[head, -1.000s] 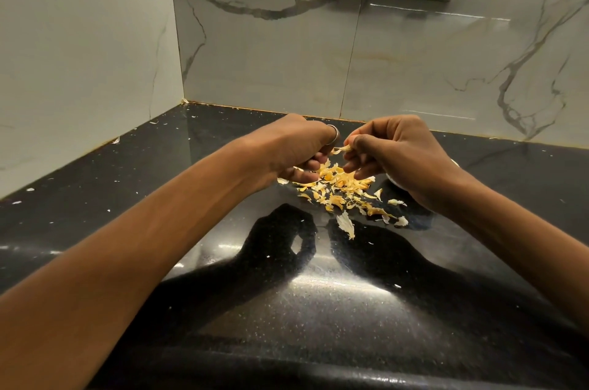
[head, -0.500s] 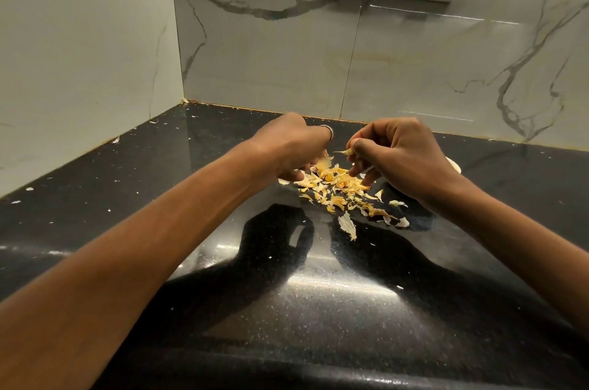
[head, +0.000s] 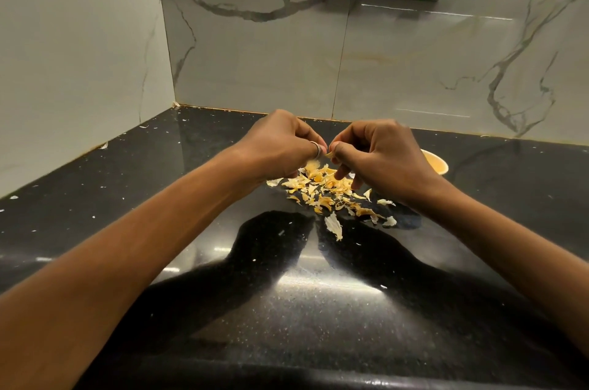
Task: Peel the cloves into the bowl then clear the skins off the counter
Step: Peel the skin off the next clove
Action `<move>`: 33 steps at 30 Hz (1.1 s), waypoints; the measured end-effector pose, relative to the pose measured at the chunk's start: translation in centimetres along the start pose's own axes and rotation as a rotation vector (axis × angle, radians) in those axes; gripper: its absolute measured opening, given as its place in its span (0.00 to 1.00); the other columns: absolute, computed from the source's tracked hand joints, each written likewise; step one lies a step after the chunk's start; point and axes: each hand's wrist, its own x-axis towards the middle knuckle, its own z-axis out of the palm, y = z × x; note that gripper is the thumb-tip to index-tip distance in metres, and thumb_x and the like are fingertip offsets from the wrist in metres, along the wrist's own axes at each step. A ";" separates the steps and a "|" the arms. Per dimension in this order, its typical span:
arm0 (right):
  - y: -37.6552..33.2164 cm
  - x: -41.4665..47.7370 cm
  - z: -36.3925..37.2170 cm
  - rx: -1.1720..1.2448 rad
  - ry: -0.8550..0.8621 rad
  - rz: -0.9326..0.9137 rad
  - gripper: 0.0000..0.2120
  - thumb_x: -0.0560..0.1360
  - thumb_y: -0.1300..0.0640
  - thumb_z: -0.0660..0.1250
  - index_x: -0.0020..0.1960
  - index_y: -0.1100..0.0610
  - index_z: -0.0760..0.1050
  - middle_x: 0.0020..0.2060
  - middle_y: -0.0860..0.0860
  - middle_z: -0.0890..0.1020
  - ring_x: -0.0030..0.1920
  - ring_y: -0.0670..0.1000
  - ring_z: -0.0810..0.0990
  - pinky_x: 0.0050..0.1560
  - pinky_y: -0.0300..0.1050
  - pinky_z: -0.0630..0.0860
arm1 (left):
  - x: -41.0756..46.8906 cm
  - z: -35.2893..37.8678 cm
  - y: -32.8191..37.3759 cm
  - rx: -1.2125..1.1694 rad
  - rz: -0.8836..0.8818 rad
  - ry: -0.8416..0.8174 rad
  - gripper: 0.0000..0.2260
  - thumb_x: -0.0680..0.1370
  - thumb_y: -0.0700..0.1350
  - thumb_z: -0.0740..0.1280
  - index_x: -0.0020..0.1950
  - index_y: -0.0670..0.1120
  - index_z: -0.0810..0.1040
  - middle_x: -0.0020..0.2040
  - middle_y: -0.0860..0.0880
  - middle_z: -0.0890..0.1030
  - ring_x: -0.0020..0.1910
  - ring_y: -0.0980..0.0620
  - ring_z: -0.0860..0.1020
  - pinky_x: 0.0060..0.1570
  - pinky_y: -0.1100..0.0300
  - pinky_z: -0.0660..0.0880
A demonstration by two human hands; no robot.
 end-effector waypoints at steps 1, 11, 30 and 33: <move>0.0 0.0 0.0 -0.016 0.004 -0.010 0.05 0.79 0.60 0.68 0.47 0.61 0.81 0.36 0.54 0.84 0.34 0.47 0.86 0.30 0.42 0.81 | 0.0 0.0 0.0 -0.004 0.008 -0.007 0.04 0.79 0.42 0.70 0.50 0.48 0.85 0.49 0.41 0.84 0.42 0.49 0.78 0.35 0.61 0.78; 0.4 0.2 0.0 -0.094 0.036 -0.074 0.05 0.79 0.59 0.69 0.48 0.59 0.82 0.36 0.51 0.84 0.34 0.46 0.85 0.35 0.48 0.82 | -0.2 0.5 0.1 -0.034 0.060 0.001 0.04 0.78 0.40 0.72 0.51 0.46 0.81 0.44 0.46 0.83 0.38 0.54 0.79 0.32 0.64 0.79; 0.5 0.4 0.4 -0.075 0.030 -0.075 0.07 0.80 0.60 0.67 0.50 0.61 0.83 0.36 0.52 0.85 0.33 0.47 0.84 0.37 0.47 0.83 | -0.2 0.9 0.1 0.006 0.063 0.043 0.03 0.78 0.40 0.71 0.51 0.43 0.82 0.40 0.47 0.82 0.31 0.61 0.78 0.28 0.67 0.75; 0.5 0.4 0.5 -0.061 0.034 -0.076 0.07 0.79 0.62 0.66 0.49 0.60 0.84 0.37 0.53 0.85 0.36 0.51 0.85 0.39 0.53 0.83 | -0.2 0.9 0.0 0.024 0.064 0.067 0.03 0.78 0.42 0.71 0.50 0.45 0.83 0.40 0.47 0.83 0.32 0.61 0.79 0.28 0.67 0.75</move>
